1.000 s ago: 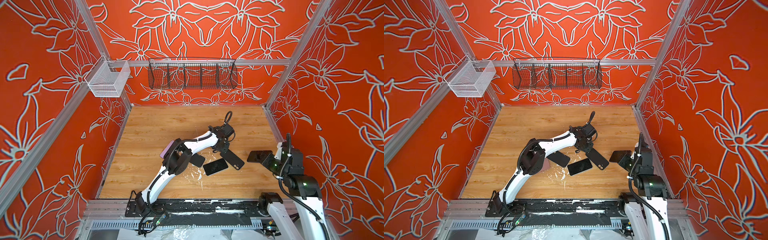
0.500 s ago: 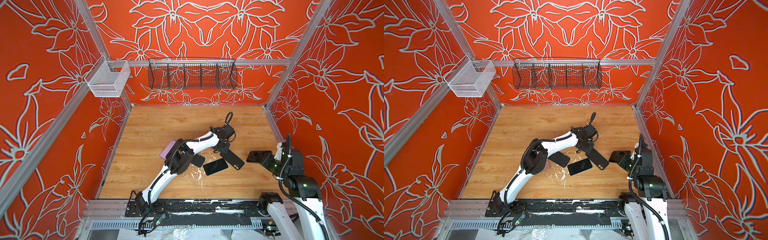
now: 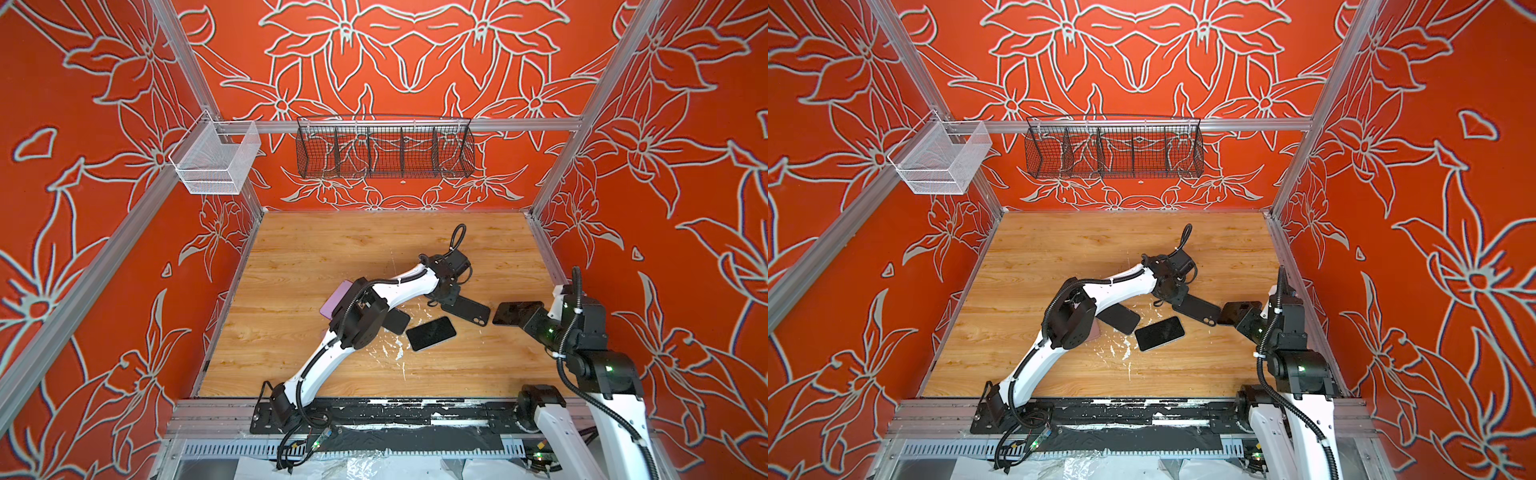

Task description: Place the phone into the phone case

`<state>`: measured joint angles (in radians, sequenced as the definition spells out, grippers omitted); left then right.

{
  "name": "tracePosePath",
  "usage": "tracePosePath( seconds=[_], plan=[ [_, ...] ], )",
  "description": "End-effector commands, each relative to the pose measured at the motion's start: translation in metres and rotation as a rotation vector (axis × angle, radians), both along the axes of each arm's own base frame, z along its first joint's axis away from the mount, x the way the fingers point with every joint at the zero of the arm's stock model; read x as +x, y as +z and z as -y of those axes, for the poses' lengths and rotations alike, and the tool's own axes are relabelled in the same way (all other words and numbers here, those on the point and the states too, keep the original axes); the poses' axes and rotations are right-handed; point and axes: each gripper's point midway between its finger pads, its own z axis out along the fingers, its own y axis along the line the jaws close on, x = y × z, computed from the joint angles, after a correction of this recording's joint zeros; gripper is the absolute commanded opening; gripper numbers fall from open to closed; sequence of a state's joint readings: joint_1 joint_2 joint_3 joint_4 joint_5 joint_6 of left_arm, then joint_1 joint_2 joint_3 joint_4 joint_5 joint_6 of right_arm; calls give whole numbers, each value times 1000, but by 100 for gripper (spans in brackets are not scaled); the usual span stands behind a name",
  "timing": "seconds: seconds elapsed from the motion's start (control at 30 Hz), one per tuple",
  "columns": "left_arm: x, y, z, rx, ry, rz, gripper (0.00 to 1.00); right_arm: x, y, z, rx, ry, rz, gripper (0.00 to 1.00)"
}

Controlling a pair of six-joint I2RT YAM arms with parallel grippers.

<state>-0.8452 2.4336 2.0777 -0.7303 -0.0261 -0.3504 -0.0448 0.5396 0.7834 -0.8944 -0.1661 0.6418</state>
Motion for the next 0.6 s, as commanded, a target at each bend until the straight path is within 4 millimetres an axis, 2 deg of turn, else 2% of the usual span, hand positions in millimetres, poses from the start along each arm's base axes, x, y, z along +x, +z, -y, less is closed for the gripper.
tracePosePath(
  seconds=[0.0,0.1,0.23,0.33,0.4,0.57],
  plan=[
    [11,17,-19,17,77,36,0,6,15,-1,3,8,49,0],
    [24,40,-41,-9,165,50,0,6,16,-1,-2,12,46,0],
    [40,63,-88,-107,373,16,0,10,17,-2,2,16,47,0],
    [45,62,-121,-185,544,-43,0,15,16,-4,15,22,48,0],
    [46,59,-137,-197,631,-67,0,18,15,-6,26,28,47,0],
    [47,41,-150,-197,750,-107,0,21,13,-9,47,36,50,0]
  ],
)
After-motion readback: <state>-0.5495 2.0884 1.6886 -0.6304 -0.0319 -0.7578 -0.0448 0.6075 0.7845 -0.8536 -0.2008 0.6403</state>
